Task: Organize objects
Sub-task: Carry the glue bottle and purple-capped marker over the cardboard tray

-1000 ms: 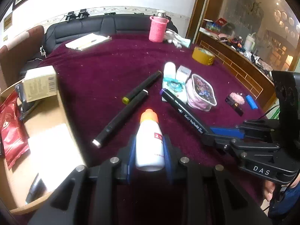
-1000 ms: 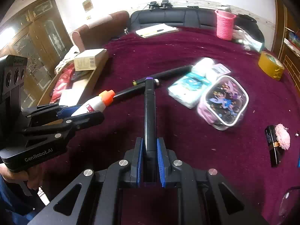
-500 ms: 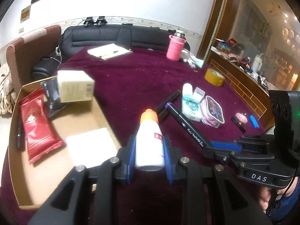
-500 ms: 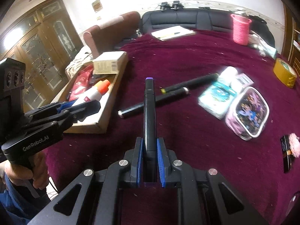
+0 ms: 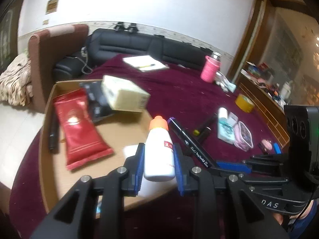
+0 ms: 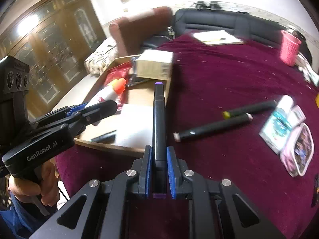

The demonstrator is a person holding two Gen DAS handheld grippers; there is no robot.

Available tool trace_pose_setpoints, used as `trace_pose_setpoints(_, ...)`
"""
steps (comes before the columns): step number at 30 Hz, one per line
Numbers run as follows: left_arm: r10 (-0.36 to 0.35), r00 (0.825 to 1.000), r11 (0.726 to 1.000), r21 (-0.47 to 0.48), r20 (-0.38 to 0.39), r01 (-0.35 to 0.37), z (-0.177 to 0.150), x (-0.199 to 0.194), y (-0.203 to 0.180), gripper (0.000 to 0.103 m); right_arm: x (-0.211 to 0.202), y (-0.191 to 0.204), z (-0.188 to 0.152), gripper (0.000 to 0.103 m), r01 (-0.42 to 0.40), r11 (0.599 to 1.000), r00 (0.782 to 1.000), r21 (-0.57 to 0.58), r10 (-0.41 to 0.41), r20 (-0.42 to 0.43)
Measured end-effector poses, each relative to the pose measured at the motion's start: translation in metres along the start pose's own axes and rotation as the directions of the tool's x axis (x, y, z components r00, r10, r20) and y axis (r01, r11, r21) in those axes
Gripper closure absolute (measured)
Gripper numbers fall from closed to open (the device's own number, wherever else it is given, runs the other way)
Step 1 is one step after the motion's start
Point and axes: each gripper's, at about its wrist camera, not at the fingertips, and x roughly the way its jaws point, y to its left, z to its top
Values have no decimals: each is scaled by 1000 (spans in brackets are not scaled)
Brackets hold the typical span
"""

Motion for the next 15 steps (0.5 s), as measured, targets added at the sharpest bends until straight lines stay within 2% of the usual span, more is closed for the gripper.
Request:
trace_pose_setpoints(8, 76, 997, 992, -99, 22, -74, -1, -12, 48, 77, 37, 33, 28, 86, -48, 998, 998, -32, 47, -48)
trace_pose_setpoints(15, 173, 985, 975, -145, 13, -170, -6, -16, 78, 77, 67, 54, 38, 86, -62, 997, 994, -44, 58, -89)
